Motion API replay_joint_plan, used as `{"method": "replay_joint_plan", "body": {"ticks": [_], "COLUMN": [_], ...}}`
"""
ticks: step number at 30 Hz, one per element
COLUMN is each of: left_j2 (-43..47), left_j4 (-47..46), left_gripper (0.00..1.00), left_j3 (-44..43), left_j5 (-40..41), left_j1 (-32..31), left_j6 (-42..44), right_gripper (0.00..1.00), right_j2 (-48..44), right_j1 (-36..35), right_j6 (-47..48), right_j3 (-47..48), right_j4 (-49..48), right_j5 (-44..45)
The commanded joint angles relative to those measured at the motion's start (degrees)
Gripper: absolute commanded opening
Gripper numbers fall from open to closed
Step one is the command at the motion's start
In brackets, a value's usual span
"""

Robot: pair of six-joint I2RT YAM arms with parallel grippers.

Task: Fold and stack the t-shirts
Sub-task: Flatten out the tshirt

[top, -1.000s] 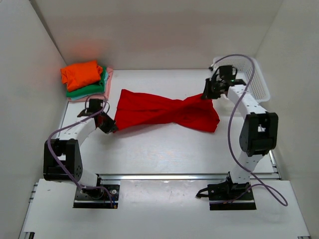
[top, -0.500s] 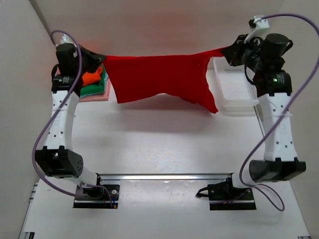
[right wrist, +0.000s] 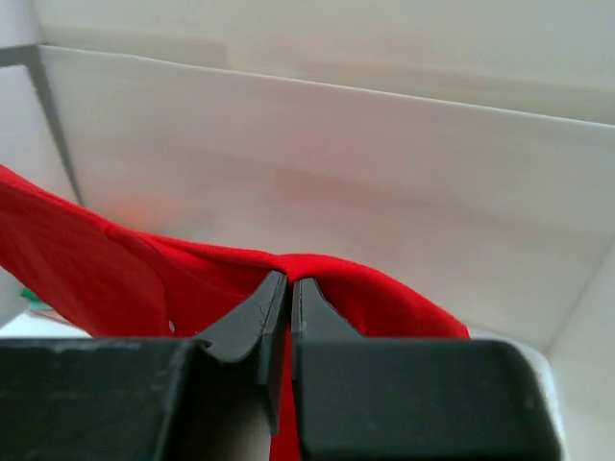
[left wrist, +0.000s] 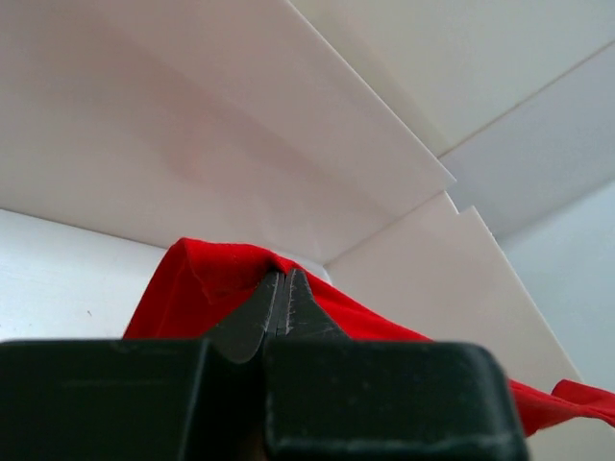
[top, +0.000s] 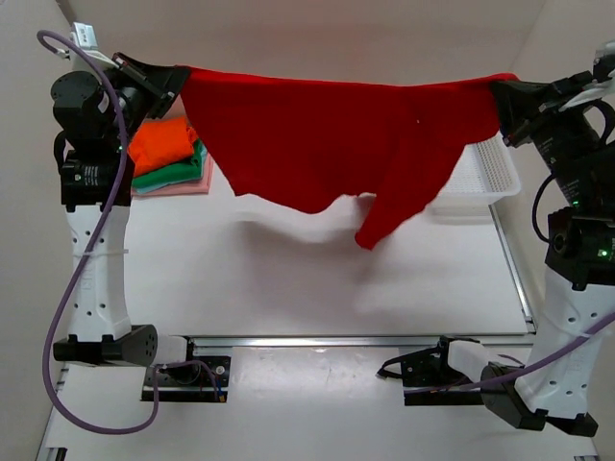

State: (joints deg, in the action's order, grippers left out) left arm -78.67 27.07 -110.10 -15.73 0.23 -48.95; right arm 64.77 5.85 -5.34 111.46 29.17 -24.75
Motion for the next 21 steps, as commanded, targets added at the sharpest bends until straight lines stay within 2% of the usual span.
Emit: {"method": "replay_joint_plan", "body": {"ticks": [1,4,6,10,13,15,18,21], "left_j2": [-0.15,-4.72,-9.98,-15.45,-19.49,-25.01,-30.38,-35.39], "left_j4": [3.33,6.66,8.42,10.63,9.67,9.75,8.00,6.68], "left_gripper": [0.00,0.00,0.00,0.00,0.00,0.00,0.00,0.00], "left_j3": [-1.33,-5.64,-8.10,-5.22,-3.80,-6.08,-15.36,-28.00], "left_j5": [3.07,2.63,1.06,-1.24,-2.37,-2.82,-3.96,-6.68], "left_j1": [0.56,0.56,0.56,0.47,0.65,1.00,0.73,2.58], "left_j6": [1.66,1.66,1.14,1.05,2.89,3.77,3.34,-0.51], "right_gripper": [0.00,0.00,0.00,0.00,0.00,0.00,0.00,0.00], "right_j2": [4.81,14.46,20.17,31.26,37.07,40.16,44.55,46.41], "right_j1": [1.10,0.75,-2.49,-3.03,-3.82,-4.44,-3.57,-0.50], "right_j6": [-3.61,-7.56,-6.62,-7.75,-5.39,-3.63,-4.14,-10.80], "right_j3": [1.91,5.95,9.39,12.20,12.73,14.74,22.90,29.95], "right_j4": [-2.45,-1.31,2.28,5.19,6.08,5.55,3.98,-1.80], "right_j5": [-2.22,-8.53,-9.79,-13.29,-10.85,-9.27,-9.17,-12.24]}}
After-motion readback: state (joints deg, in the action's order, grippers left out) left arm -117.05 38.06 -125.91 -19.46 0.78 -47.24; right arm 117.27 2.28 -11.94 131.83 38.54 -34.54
